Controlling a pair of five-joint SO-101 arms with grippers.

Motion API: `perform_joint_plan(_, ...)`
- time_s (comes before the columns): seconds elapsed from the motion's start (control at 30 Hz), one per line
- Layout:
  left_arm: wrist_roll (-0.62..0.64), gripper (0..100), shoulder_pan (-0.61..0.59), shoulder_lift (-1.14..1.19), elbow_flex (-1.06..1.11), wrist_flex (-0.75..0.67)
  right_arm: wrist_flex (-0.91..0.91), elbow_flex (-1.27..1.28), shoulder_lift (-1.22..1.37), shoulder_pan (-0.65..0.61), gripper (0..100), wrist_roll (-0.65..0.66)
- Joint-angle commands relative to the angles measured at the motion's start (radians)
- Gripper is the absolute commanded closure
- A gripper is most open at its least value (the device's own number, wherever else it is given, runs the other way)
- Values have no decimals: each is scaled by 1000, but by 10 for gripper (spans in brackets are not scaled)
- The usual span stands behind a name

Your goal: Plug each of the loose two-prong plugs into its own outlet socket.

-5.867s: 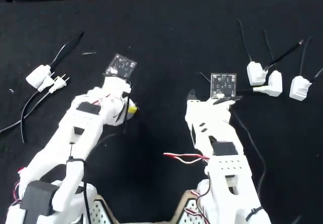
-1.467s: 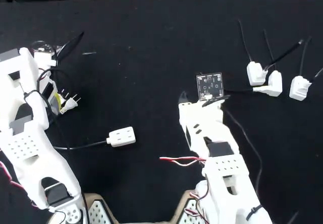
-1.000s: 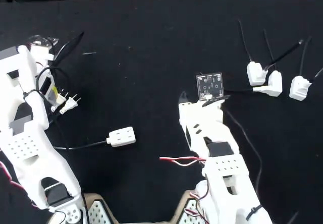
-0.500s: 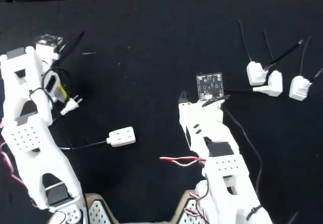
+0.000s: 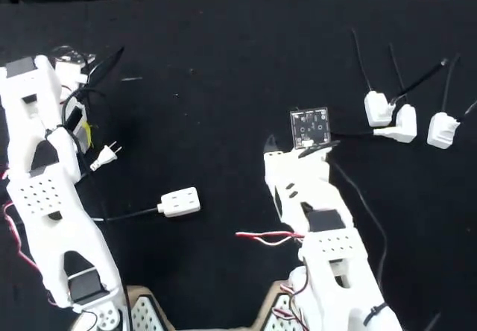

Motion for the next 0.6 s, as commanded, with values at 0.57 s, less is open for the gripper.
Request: perform_joint_plan(0.57,428,970,576,-543,315,-137,-23,-67,-30,207,734,-158)
